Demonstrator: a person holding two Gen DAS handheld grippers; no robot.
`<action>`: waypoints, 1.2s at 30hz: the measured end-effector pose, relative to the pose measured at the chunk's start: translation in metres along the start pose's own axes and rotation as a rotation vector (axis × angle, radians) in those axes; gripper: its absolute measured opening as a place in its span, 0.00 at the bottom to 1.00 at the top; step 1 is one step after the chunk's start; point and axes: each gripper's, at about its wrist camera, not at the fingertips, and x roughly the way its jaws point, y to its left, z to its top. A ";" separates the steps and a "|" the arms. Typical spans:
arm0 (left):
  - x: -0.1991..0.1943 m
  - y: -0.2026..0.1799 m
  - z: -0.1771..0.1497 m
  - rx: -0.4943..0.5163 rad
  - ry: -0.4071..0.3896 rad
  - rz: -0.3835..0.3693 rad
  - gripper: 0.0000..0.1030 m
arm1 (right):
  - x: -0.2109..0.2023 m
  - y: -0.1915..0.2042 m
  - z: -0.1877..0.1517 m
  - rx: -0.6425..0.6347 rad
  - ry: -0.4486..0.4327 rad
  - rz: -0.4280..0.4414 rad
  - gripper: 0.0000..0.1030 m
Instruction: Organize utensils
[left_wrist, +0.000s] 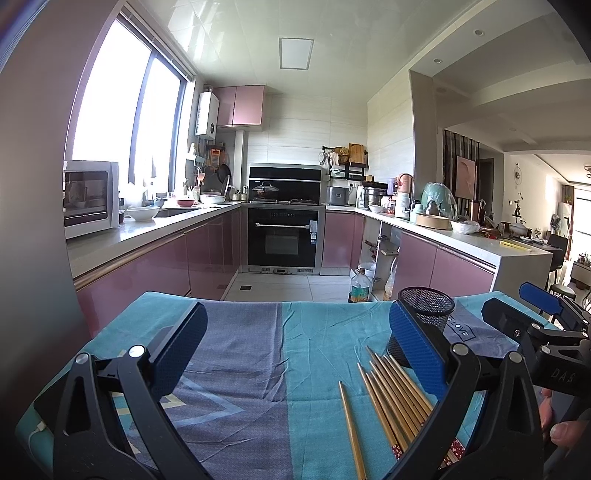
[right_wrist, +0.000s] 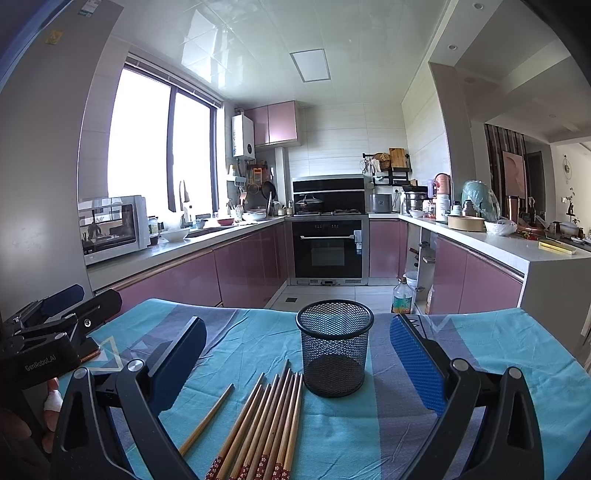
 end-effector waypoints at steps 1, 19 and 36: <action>0.000 0.000 0.000 0.001 0.001 -0.001 0.94 | 0.000 -0.001 0.000 0.000 -0.001 0.001 0.93; 0.007 0.000 -0.003 0.012 0.031 -0.017 0.94 | 0.008 -0.009 -0.004 0.004 0.055 0.007 0.93; 0.066 0.001 -0.048 0.093 0.392 -0.191 0.78 | 0.078 -0.022 -0.056 -0.023 0.493 0.034 0.60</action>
